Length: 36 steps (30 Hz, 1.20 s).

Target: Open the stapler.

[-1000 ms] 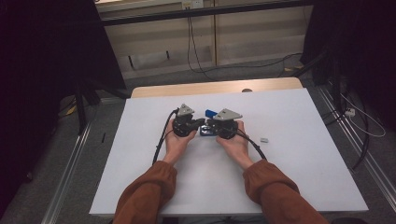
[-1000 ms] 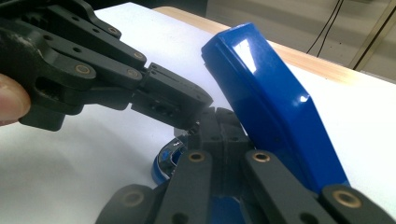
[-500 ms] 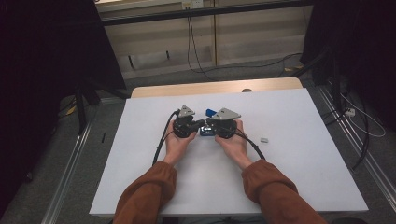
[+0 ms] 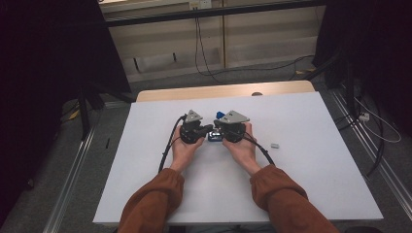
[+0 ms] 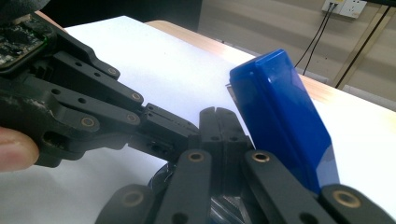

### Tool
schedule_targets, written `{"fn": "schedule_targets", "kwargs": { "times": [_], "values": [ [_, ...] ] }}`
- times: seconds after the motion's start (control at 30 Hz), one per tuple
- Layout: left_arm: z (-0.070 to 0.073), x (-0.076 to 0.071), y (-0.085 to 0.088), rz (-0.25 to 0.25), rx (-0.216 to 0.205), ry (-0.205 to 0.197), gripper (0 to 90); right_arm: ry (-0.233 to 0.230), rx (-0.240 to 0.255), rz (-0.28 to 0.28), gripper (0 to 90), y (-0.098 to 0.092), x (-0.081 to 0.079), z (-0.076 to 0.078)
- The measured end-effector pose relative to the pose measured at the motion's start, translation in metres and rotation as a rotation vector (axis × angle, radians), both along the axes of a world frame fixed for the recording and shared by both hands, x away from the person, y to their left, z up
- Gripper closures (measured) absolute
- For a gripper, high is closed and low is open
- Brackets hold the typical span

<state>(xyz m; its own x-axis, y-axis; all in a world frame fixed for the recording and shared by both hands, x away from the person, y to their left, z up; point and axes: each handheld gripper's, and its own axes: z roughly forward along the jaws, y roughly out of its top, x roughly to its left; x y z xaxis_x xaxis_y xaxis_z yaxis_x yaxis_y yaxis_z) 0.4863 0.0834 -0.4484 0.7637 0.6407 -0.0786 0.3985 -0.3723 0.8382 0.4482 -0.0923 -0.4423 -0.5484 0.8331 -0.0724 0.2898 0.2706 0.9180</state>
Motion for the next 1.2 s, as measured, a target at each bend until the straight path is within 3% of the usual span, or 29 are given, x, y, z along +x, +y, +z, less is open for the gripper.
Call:
{"fn": "schedule_targets", "kwargs": {
  "times": [0.1, 0.17, 0.27, 0.6, 0.87, 1.03, 1.2],
  "values": [
    [-0.001, 0.000, 0.000, 0.011, -0.011, 0.007, 90.0, -0.005, 0.008, -0.002, 90.0, -0.002, 0.000, 0.000],
    [-0.001, 0.000, 0.000, 0.010, -0.010, 0.004, 90.0, 0.004, 0.044, -0.005, 90.0, -0.004, 0.000, 0.000],
    [-0.001, -0.001, 0.001, 0.011, -0.013, 0.004, 90.0, -0.007, 0.026, -0.007, 90.0, -0.003, 0.000, 0.000],
    [-0.001, -0.001, 0.000, 0.012, -0.007, -0.002, 90.0, -0.020, 0.058, -0.039, 90.0, -0.009, -0.001, 0.004],
    [-0.001, -0.002, 0.000, 0.008, 0.008, -0.016, 90.0, -0.021, 0.059, -0.062, 90.0, -0.018, -0.002, 0.009],
    [-0.001, -0.001, 0.000, 0.015, -0.013, 0.003, 90.0, -0.020, 0.056, -0.072, 90.0, -0.023, -0.003, 0.011],
    [-0.001, -0.002, 0.000, 0.016, -0.007, -0.005, 90.0, -0.003, 0.069, -0.084, 90.0, -0.026, -0.003, 0.013]
  ]
}}
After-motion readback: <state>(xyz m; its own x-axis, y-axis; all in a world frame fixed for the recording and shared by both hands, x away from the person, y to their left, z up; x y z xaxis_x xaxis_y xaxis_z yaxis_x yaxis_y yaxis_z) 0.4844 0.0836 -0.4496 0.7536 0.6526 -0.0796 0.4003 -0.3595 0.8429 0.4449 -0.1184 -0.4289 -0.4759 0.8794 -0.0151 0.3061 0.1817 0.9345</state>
